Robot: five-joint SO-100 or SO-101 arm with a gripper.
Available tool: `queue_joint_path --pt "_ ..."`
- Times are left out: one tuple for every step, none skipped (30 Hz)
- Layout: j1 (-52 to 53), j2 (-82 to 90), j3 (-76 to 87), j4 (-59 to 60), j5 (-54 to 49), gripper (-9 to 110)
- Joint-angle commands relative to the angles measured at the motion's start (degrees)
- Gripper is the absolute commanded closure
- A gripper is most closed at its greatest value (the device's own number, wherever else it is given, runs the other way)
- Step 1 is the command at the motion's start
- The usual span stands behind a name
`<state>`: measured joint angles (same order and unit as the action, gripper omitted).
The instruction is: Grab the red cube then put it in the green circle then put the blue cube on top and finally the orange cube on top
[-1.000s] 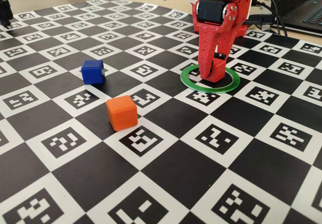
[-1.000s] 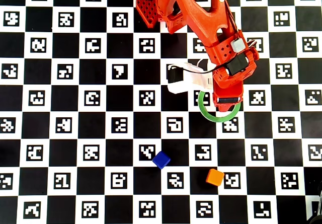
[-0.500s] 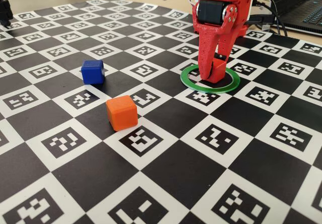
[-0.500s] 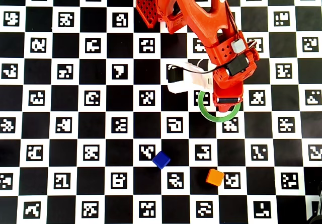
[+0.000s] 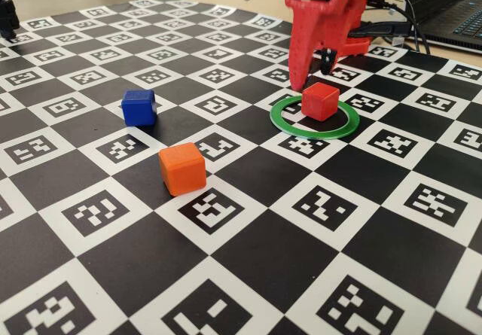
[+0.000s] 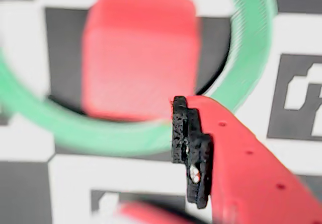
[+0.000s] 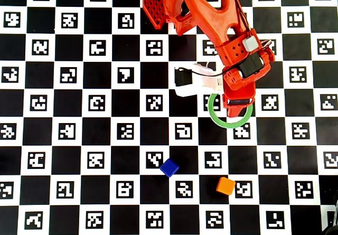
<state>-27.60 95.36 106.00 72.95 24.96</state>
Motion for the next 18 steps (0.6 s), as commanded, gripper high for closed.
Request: queue_joint_path --pt "1.85 5.01 -11.07 5.10 -1.32 70" --pt "2.46 5.10 -12.83 6.06 -1.85 70" --pt "3.08 5.10 -14.33 6.86 -2.64 70" --pt "3.78 5.10 -15.91 7.47 -3.16 70" --pt "4.57 5.10 -17.49 8.09 -3.69 70" --pt "5.36 5.01 -19.07 8.61 -4.13 70" --pt "6.33 4.83 -20.83 9.32 -4.57 70" --pt "7.12 4.57 -22.50 9.84 -4.83 70" --pt "7.91 4.22 -24.17 10.55 -5.01 70" --pt "8.70 3.69 -26.02 11.25 -5.01 70" --pt "9.49 2.99 -27.95 12.04 -5.01 70" --pt "10.20 2.11 -29.88 12.92 -5.01 70" --pt "10.81 1.05 -32.08 13.97 -4.83 70" --pt "11.60 -0.35 -34.37 15.12 -4.57 70" --pt "12.39 -1.76 -36.74 16.26 -4.13 70" --pt "13.27 -3.52 -39.20 17.31 -3.69 70" --pt "14.24 -5.36 -41.66 18.37 -2.99 70" --pt "15.21 -7.29 -44.21 19.34 -2.29 70"
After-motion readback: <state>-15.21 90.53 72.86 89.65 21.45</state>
